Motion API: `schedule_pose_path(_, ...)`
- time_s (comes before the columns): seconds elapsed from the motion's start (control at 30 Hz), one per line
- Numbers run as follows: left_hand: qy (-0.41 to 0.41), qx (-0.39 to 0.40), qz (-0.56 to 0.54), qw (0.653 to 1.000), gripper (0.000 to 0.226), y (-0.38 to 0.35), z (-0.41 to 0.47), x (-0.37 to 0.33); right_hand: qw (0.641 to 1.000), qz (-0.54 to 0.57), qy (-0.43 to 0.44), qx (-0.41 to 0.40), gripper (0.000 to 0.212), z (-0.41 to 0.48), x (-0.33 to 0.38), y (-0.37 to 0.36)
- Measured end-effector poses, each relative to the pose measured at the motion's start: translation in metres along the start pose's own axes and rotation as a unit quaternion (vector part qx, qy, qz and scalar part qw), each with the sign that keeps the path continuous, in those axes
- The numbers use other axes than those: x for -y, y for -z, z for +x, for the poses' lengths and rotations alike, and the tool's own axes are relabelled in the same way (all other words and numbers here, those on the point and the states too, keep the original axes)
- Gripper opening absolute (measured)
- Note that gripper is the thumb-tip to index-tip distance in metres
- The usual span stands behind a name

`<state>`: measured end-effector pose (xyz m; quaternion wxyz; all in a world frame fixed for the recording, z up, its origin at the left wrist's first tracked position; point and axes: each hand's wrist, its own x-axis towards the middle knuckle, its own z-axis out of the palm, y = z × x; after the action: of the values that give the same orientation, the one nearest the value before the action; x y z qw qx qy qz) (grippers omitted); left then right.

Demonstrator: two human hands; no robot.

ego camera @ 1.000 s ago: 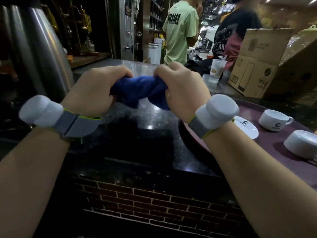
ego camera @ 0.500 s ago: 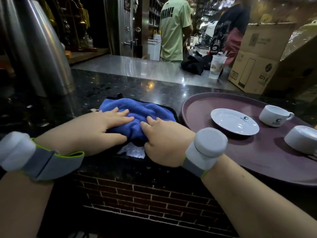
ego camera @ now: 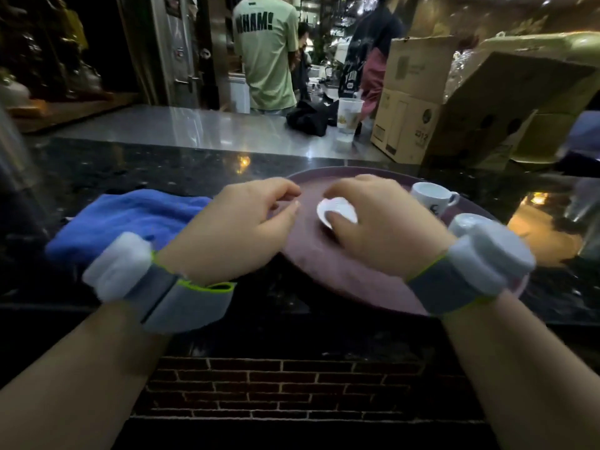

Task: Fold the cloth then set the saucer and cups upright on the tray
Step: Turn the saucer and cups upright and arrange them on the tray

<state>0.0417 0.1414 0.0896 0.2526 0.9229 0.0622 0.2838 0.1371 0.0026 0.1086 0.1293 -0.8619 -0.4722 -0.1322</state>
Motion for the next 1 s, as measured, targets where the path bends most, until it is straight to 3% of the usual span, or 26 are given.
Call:
schedule_pose_path(0.13, 0.090, 0.088, 0.054, 0.991, 0.037, -0.037, 0.035, -0.022, 0.985, -0.053, -0.144, 0.074, 0.016, -0.007, -0.048, 0.007)
schedule_pose_path(0.23, 0.121, 0.140, 0.139, 0.973, 0.027, -0.059, 0.049, -0.029, 0.976, -0.059, -0.166, 0.131, 0.017, -0.007, -0.062, -0.003)
schedule_pose_path(0.4, 0.166, 0.163, 0.185, 0.955, 0.028, -0.076, 0.051, -0.034, 0.975, -0.045, -0.159, 0.146, 0.035, -0.002, -0.072, -0.007)
schedule_pose_path(0.73, 0.162, 0.154, 0.154, 0.962, 0.021, -0.061, 0.041, -0.027, 0.977, -0.007, -0.158, 0.140, 0.034, -0.009, -0.057, -0.006)
schedule_pose_path(0.83, 0.159, 0.155, 0.178, 0.959, 0.018, -0.062, 0.034, -0.032, 0.982, 0.000, -0.139, 0.132, 0.018, -0.013, -0.053, -0.003)
schedule_pose_path(1.0, 0.064, 0.121, 0.136, 0.981, 0.030, -0.067, 0.036, -0.061, 0.989, -0.013, -0.131, 0.073, 0.012, -0.025, -0.068, 0.011)
